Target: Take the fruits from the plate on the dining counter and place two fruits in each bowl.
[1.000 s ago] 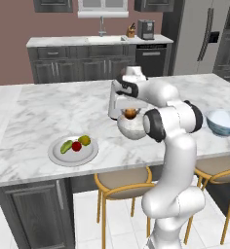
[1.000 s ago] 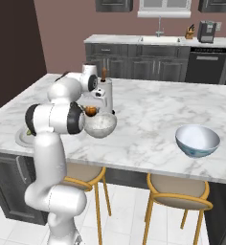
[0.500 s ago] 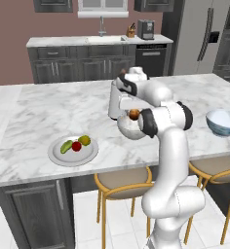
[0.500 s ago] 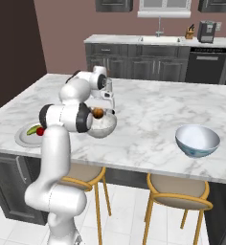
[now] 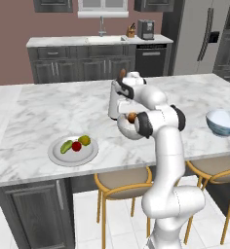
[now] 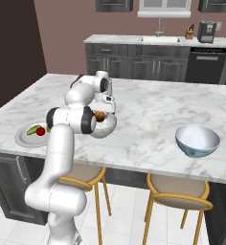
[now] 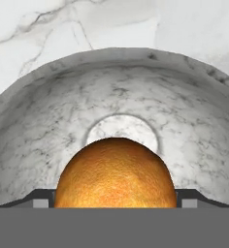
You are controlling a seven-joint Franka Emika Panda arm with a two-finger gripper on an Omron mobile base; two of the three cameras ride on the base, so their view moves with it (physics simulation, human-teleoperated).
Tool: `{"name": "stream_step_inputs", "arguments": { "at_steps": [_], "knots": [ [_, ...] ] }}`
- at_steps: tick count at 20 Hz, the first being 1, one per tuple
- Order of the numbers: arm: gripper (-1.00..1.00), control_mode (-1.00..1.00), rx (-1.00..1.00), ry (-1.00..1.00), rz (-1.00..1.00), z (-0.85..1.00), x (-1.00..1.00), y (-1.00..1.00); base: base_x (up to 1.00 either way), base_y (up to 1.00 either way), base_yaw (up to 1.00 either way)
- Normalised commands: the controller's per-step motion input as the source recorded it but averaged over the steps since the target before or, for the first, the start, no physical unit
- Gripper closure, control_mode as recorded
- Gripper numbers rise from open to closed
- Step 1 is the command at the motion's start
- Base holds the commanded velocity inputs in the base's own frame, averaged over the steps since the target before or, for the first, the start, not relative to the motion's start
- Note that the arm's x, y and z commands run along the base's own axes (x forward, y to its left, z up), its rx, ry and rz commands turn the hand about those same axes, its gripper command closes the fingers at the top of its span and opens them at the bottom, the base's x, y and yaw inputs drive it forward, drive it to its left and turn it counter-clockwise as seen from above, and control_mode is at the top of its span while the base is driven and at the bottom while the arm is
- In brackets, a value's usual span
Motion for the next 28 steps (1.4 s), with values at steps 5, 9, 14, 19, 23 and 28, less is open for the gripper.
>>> {"name": "stream_step_inputs", "arguments": {
  "at_steps": [5, 9, 14, 19, 23, 28],
  "knots": [
    [1.00, -1.00, 0.00, 0.00, 0.00, -0.27, 0.09, 0.00, 0.00, 0.00, 0.00],
    [1.00, -1.00, 0.00, 0.04, 0.00, -0.22, -0.05, 0.00, 0.00, 0.00, 0.00],
    [-1.00, -1.00, 0.00, 0.01, 0.00, 0.00, 0.00, 0.00, 0.00, 0.00, 0.00],
    [-1.00, -1.00, 0.00, 0.00, 0.00, 0.00, 0.00, 0.00, 0.00, 0.00, 0.00],
    [-1.00, -1.00, 0.00, 0.03, 0.00, 0.01, 0.00, 0.00, 0.00, 0.00, 0.00],
    [-1.00, -1.00, -0.01, 0.03, 0.00, 0.03, 0.00, 0.00, 0.00, 0.00, 0.00]
  ]
}}
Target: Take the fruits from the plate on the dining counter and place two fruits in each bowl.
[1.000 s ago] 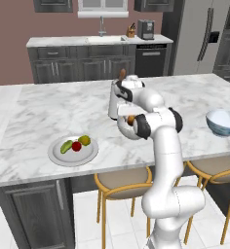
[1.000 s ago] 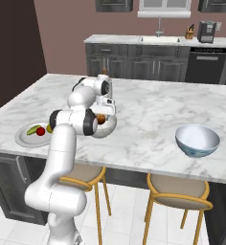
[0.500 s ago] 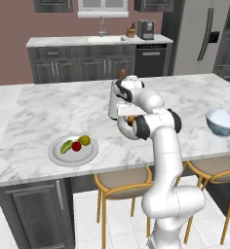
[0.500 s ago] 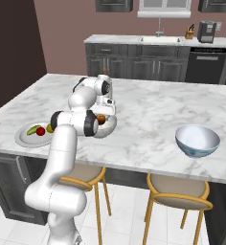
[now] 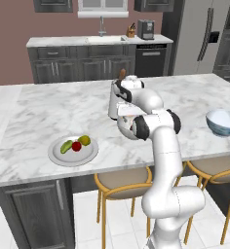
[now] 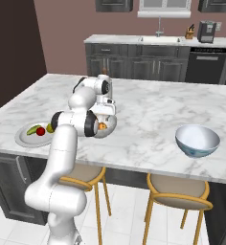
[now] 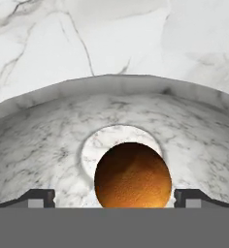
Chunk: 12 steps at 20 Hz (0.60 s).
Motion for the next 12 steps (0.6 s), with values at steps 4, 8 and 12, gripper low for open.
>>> {"name": "stream_step_inputs", "arguments": {
  "at_steps": [4, 8, 12],
  "knots": [
    [-1.00, -1.00, 0.00, -0.06, 0.00, 0.13, -0.33, 0.00, 0.00, 0.00, 0.00],
    [-1.00, -1.00, 0.00, -0.14, 0.01, 0.36, -0.84, 0.00, 0.00, 0.00, 0.00],
    [-1.00, -1.00, 0.00, -0.13, 0.06, 0.27, -1.00, 0.11, 0.00, 0.00, 0.00]
  ]
}}
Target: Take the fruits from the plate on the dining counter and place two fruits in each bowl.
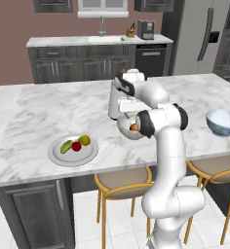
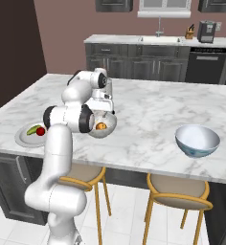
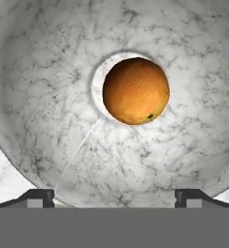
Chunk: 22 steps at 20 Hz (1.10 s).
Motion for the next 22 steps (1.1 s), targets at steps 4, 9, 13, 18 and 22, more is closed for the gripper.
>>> {"name": "stream_step_inputs", "arguments": {
  "at_steps": [4, 9, 13, 18, 22],
  "knots": [
    [-1.00, -1.00, 0.01, -0.15, 0.11, 0.06, -1.00, 0.27, 0.00, 0.00, 0.00],
    [-1.00, -1.00, 0.00, -0.14, 0.15, 0.13, -0.96, 0.64, 0.00, 0.00, 0.00],
    [-1.00, -1.00, 0.00, -0.11, 0.12, 0.75, -0.33, 0.90, 0.00, 0.00, 0.00],
    [-1.00, -1.00, 0.00, -0.01, 0.13, 0.68, -0.17, 0.88, 0.00, 0.00, 0.00],
    [-1.00, -1.00, 0.00, 0.08, 0.20, 0.19, -0.24, 0.95, 0.00, 0.00, 0.00]
  ]
}}
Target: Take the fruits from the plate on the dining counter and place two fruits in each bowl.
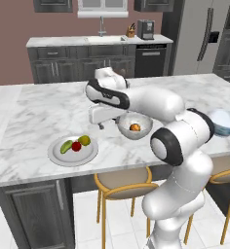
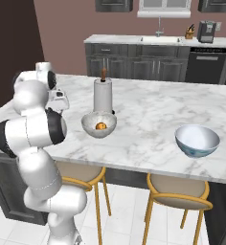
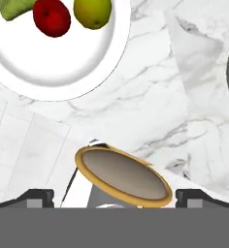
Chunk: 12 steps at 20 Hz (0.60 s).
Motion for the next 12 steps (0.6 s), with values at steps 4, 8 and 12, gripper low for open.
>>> {"name": "stream_step_inputs", "arguments": {
  "at_steps": [4, 8, 12],
  "knots": [
    [-1.00, -1.00, 0.00, 0.02, 0.21, -0.50, -0.23, 0.54, 0.00, 0.00, 0.00],
    [-1.00, -1.00, 0.08, -0.11, 0.18, -0.75, -0.52, 0.38, 0.00, 0.00, 0.00],
    [-1.00, -1.00, 0.13, -0.17, 0.14, -0.14, -0.44, 0.41, 0.00, 0.00, 0.00]
  ]
}}
